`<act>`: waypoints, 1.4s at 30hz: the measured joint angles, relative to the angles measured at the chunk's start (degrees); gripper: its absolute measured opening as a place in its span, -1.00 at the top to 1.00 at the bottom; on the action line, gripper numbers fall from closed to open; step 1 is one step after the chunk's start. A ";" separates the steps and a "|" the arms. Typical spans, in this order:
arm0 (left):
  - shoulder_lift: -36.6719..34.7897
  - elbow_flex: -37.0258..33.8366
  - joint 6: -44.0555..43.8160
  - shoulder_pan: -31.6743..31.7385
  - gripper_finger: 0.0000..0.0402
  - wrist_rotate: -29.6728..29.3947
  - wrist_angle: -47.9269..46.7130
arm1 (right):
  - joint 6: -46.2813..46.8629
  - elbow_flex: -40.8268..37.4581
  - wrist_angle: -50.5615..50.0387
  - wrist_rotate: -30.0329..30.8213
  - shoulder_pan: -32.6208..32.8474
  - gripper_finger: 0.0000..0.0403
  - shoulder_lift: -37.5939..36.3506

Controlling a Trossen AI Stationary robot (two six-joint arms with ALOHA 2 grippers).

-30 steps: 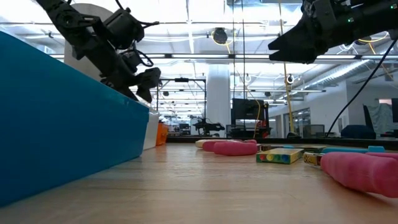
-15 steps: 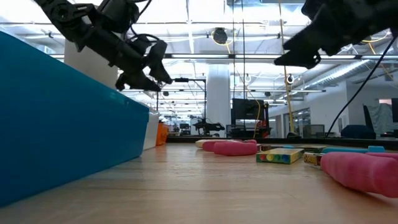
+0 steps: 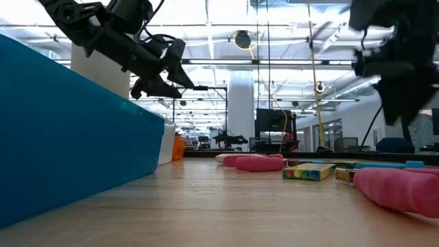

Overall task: Pick & Place School Supplies
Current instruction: Put the blue eraser into the white bin

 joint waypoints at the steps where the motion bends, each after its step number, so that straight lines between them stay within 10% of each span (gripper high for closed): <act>1: 0.00 0.00 0.02 0.01 -0.18 0.02 -0.07 | 1.24 -0.72 -0.29 -1.32 -0.40 -0.53 1.03; 20: 0.00 0.00 0.02 -0.09 -0.18 0.23 -0.52 | 8.81 -11.19 14.64 -8.33 -2.96 -0.53 8.53; 42: 0.00 0.00 -0.17 -0.04 -0.18 1.03 0.03 | 1.44 -13.48 26.38 3.98 -11.18 -0.53 8.67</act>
